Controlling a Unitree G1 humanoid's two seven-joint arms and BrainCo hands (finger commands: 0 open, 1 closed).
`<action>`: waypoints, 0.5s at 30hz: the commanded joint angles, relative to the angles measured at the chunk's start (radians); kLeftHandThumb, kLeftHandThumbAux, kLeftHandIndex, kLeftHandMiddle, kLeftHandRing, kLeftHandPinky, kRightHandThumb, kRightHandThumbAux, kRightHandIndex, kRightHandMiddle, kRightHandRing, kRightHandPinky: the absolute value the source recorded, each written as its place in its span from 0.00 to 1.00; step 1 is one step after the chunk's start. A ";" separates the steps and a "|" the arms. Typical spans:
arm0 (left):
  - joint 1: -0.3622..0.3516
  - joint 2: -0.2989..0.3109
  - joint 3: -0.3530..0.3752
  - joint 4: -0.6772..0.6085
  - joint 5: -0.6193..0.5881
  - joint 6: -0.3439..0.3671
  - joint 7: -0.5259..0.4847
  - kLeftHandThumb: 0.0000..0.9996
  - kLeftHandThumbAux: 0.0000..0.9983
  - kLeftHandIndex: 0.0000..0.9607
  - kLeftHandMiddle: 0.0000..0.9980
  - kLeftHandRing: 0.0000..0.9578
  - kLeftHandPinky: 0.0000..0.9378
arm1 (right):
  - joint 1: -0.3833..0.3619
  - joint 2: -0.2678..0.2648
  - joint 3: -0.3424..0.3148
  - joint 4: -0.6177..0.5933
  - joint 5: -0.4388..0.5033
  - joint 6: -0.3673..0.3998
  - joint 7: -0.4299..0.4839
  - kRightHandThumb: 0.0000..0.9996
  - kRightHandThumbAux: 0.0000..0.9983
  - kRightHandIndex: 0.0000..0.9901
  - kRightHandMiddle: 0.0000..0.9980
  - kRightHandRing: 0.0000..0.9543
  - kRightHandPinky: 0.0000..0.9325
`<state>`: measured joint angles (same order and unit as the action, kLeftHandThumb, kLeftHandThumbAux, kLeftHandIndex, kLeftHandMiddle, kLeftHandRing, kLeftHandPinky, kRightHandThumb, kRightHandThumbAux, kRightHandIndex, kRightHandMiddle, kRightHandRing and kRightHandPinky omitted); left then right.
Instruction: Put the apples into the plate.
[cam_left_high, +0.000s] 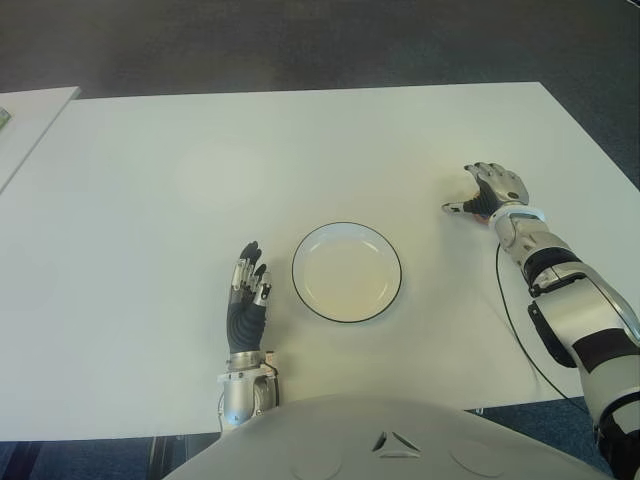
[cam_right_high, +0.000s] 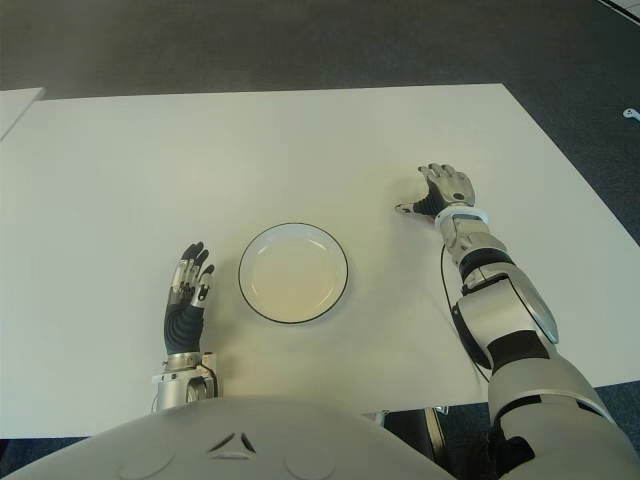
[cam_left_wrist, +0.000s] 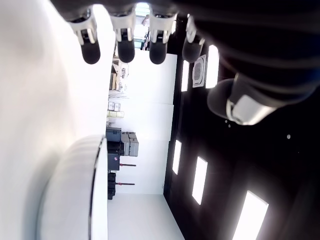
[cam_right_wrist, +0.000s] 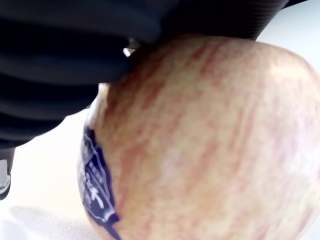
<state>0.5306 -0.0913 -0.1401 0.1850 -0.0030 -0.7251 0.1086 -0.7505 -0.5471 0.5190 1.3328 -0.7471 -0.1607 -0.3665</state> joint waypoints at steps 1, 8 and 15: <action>-0.015 -0.031 0.008 0.042 0.004 0.040 0.010 0.04 0.45 0.02 0.04 0.01 0.00 | 0.031 0.019 0.008 0.016 0.000 -0.008 0.017 0.29 0.42 0.00 0.05 0.04 0.06; -0.019 -0.042 0.007 0.048 0.003 0.029 0.015 0.06 0.43 0.03 0.05 0.02 0.02 | 0.001 0.018 0.011 0.008 -0.003 -0.023 -0.011 0.27 0.39 0.00 0.05 0.04 0.03; -0.016 -0.041 0.002 0.031 0.007 0.060 0.016 0.06 0.42 0.04 0.05 0.02 0.01 | -0.053 0.005 0.009 -0.011 -0.003 -0.067 -0.034 0.25 0.36 0.00 0.06 0.04 0.01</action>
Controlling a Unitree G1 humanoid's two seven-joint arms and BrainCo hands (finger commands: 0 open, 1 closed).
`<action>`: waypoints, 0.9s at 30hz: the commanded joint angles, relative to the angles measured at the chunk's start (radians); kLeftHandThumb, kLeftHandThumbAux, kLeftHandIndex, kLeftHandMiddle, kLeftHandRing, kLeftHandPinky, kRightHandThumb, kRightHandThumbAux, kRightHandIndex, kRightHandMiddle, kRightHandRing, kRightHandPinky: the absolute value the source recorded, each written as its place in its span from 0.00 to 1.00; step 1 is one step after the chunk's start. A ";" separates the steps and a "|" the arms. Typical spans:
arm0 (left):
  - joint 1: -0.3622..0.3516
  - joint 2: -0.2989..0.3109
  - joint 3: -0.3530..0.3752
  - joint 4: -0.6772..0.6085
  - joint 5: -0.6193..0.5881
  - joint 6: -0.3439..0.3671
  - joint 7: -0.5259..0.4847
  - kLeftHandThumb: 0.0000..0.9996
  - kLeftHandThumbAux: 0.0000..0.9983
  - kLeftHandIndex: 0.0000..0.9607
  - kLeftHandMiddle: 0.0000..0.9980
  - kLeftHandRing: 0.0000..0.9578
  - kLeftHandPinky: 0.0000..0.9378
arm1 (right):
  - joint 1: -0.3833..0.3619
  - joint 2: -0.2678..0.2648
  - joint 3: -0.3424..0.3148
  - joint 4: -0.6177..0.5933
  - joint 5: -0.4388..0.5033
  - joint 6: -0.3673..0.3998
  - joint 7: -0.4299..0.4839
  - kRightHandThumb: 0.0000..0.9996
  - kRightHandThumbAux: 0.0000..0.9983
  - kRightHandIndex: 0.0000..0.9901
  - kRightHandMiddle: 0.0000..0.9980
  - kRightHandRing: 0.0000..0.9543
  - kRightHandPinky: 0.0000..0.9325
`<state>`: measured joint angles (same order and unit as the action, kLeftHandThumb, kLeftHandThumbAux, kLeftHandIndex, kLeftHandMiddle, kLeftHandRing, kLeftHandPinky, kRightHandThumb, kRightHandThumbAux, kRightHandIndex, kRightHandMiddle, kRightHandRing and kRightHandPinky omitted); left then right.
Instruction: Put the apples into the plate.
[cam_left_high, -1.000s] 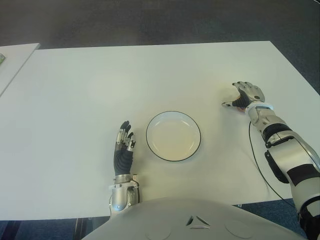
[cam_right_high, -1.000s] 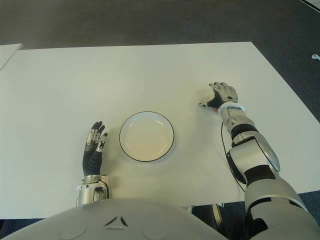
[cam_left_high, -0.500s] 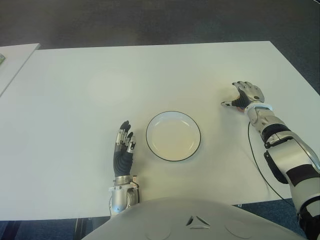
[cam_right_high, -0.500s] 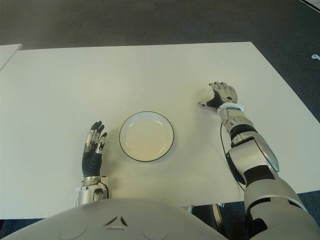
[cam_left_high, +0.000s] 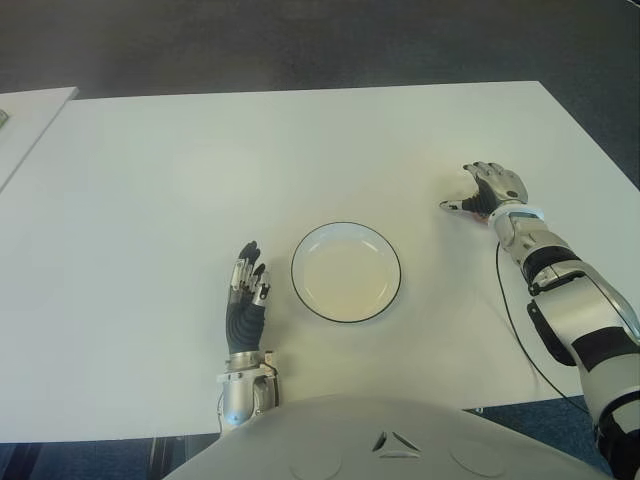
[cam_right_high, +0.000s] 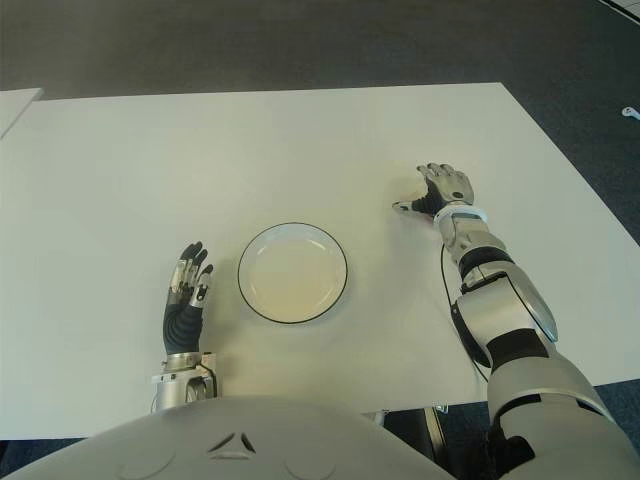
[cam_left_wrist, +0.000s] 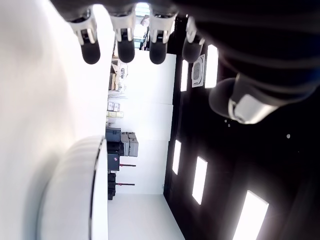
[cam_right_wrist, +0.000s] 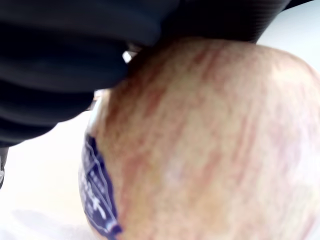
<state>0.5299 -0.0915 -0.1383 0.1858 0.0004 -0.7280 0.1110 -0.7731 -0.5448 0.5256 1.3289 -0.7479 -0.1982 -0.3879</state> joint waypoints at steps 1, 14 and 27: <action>-0.015 -0.041 -0.001 0.026 0.006 0.068 0.015 0.06 0.42 0.04 0.05 0.02 0.01 | -0.034 0.001 0.002 -0.008 -0.002 -0.034 -0.015 0.25 0.35 0.00 0.07 0.04 0.00; -0.015 -0.031 -0.001 0.010 0.047 0.114 0.028 0.03 0.45 0.03 0.04 0.01 0.00 | -0.057 -0.012 0.002 -0.003 -0.002 -0.048 -0.016 0.28 0.36 0.00 0.08 0.06 0.00; -0.017 -0.024 -0.001 -0.008 0.028 0.137 0.014 0.04 0.46 0.04 0.05 0.02 0.00 | -0.055 -0.031 0.011 0.008 -0.013 -0.026 -0.017 0.27 0.39 0.00 0.07 0.05 0.02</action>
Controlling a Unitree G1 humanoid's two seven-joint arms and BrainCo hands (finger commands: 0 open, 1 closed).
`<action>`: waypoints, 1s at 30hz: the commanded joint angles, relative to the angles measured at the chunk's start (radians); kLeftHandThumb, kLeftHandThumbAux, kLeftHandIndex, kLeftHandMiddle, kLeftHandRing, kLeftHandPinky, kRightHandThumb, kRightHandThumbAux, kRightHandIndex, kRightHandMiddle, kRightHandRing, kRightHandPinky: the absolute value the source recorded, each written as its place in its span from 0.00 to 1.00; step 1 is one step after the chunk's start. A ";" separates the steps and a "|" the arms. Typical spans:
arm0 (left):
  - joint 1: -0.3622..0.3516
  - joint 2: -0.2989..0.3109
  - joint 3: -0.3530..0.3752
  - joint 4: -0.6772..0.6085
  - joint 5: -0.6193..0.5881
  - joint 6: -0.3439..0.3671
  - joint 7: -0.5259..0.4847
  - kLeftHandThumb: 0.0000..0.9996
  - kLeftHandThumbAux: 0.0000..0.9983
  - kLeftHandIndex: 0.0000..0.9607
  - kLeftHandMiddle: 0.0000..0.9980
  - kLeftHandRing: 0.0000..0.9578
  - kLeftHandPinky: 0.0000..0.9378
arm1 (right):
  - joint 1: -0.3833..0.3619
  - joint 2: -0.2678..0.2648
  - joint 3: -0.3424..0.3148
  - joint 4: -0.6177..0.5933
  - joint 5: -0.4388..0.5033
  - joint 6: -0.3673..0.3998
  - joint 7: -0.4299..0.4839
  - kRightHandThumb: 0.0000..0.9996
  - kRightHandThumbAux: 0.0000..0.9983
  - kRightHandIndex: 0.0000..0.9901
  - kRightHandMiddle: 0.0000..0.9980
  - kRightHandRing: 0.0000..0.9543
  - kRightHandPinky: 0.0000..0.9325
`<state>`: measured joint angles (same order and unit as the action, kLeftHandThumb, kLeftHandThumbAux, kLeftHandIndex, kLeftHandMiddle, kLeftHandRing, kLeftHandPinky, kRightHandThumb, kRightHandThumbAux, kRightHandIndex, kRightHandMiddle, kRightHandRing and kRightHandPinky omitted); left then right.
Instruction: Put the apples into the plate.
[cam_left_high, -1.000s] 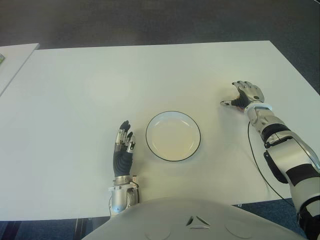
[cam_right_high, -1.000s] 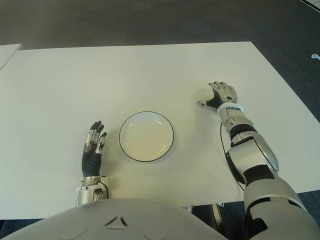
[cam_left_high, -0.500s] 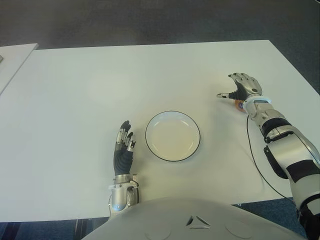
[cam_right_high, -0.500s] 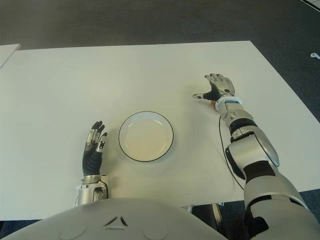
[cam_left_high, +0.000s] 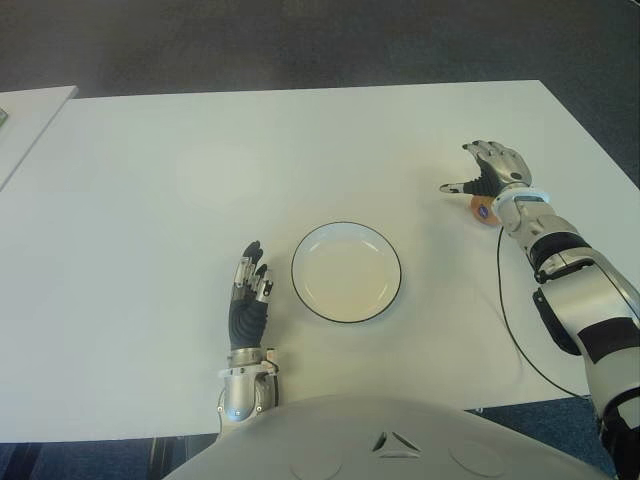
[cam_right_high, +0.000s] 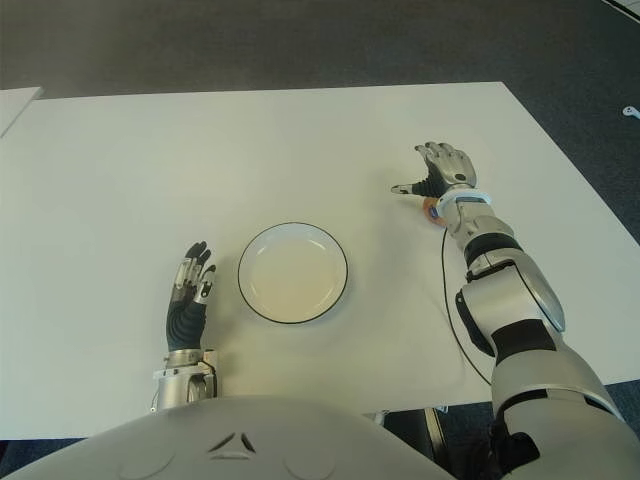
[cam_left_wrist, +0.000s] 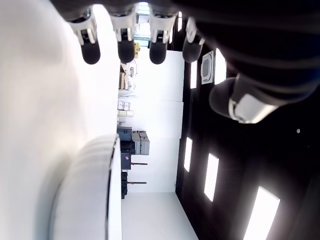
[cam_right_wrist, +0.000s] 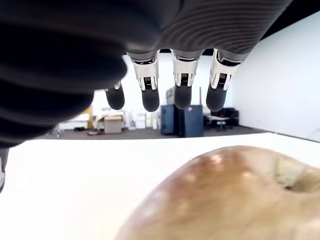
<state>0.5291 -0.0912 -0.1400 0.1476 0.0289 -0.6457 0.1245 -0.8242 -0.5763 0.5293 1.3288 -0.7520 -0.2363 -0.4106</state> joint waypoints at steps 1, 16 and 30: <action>-0.016 -0.022 0.001 0.030 -0.001 0.058 -0.001 0.03 0.46 0.04 0.05 0.01 0.00 | -0.004 0.001 0.008 0.008 -0.008 0.014 0.006 0.27 0.39 0.01 0.07 0.05 0.02; -0.019 -0.015 0.004 0.030 -0.025 0.053 -0.018 0.03 0.50 0.04 0.05 0.01 0.00 | -0.011 -0.026 0.011 0.011 -0.010 0.012 0.073 0.22 0.36 0.00 0.03 0.01 0.00; -0.009 -0.020 0.009 0.027 -0.065 0.031 -0.041 0.04 0.49 0.04 0.06 0.03 0.00 | -0.006 -0.044 0.011 0.016 -0.010 0.020 0.100 0.20 0.39 0.00 0.01 0.01 0.01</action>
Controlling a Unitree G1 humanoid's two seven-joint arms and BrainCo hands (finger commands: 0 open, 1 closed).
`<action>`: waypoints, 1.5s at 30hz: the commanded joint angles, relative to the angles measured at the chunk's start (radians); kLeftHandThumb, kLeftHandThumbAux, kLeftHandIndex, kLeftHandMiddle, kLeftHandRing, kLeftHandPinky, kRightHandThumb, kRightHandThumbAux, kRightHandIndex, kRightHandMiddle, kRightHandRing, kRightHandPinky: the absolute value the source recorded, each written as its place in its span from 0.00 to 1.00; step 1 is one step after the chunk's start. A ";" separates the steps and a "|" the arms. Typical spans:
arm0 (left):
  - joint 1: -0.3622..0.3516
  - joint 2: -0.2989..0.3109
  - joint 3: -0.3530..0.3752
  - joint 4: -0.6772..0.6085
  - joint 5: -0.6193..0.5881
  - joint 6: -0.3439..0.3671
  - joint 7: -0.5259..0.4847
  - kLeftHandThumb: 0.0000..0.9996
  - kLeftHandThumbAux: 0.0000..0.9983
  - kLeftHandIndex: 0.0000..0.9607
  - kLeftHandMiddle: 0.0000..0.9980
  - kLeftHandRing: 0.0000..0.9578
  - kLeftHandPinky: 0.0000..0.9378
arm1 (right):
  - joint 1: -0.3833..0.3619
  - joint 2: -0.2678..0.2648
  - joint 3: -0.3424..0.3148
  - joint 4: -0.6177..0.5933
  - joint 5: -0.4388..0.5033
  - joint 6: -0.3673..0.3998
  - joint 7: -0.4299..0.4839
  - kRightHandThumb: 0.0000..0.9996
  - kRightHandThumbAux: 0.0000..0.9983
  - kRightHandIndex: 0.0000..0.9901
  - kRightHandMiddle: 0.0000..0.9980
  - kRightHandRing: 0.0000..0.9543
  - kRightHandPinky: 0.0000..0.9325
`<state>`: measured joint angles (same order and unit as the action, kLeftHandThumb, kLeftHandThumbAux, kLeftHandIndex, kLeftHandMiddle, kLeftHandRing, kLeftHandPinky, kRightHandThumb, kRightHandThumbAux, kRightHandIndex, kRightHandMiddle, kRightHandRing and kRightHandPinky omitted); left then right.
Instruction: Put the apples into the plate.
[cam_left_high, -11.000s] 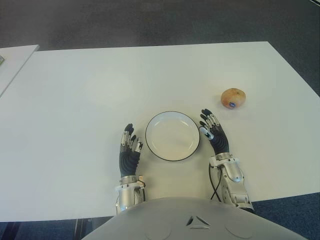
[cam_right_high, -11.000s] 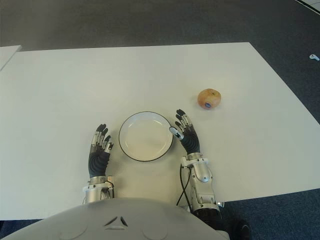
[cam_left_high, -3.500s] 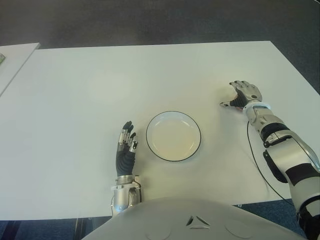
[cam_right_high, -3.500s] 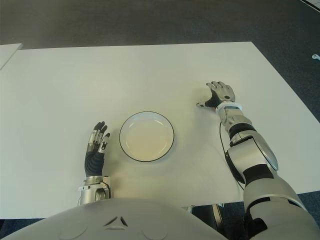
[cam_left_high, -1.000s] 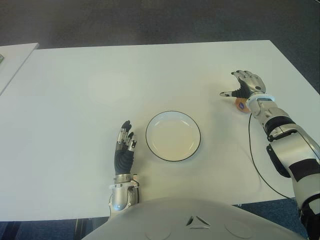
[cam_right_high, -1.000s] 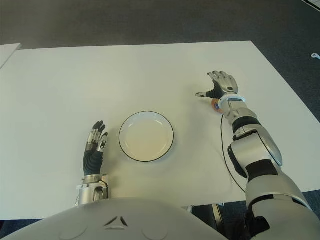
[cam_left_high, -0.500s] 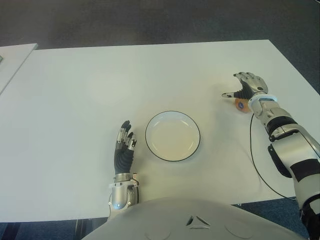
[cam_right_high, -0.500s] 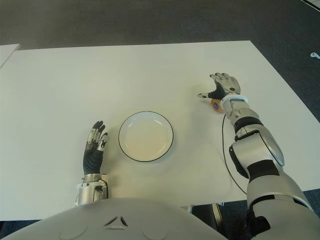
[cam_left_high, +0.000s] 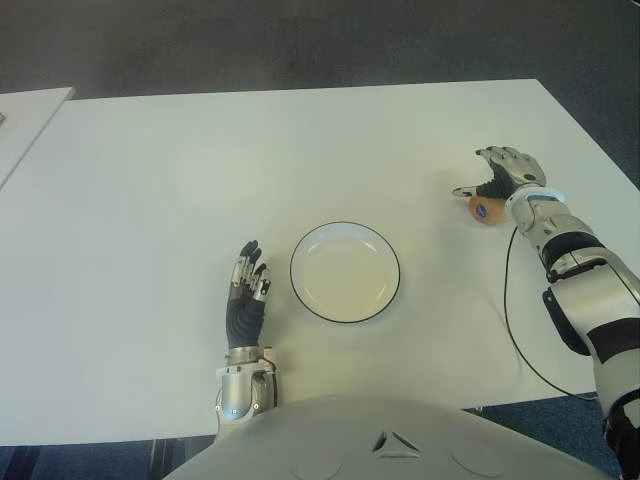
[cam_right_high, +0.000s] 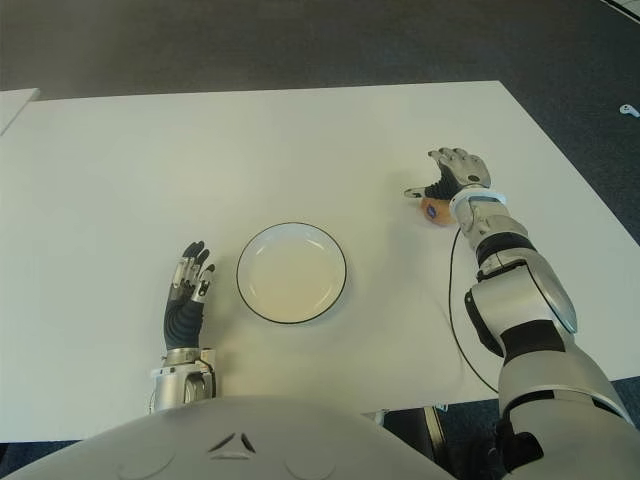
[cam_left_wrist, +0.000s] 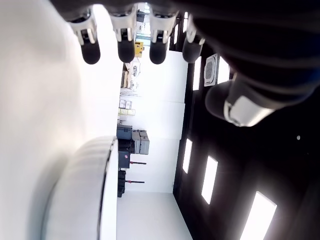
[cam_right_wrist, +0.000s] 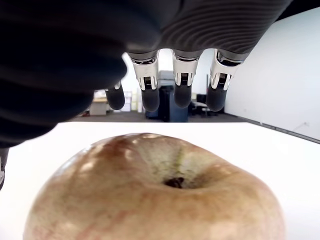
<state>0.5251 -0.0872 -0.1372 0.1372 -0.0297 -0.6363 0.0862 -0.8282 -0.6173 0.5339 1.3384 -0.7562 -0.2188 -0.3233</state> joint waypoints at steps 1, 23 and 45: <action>-0.007 -0.024 0.007 0.038 -0.007 0.021 -0.003 0.04 0.49 0.04 0.06 0.03 0.00 | -0.001 -0.003 0.007 0.006 -0.007 0.004 0.012 0.20 0.39 0.00 0.02 0.01 0.01; -0.008 -0.023 0.011 0.035 -0.053 0.010 -0.032 0.06 0.47 0.06 0.07 0.03 0.00 | 0.050 0.013 0.000 0.005 0.007 -0.001 0.003 0.19 0.39 0.00 0.02 0.01 0.00; 0.015 -0.010 0.018 0.011 -0.092 0.027 -0.073 0.06 0.49 0.07 0.08 0.04 0.01 | 0.100 0.031 -0.015 0.000 0.024 -0.002 -0.016 0.21 0.40 0.00 0.03 0.02 0.02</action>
<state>0.5303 -0.0887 -0.1273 0.1332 -0.1192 -0.6537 0.0210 -0.7567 -0.6044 0.5218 1.3338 -0.7406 -0.2186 -0.3436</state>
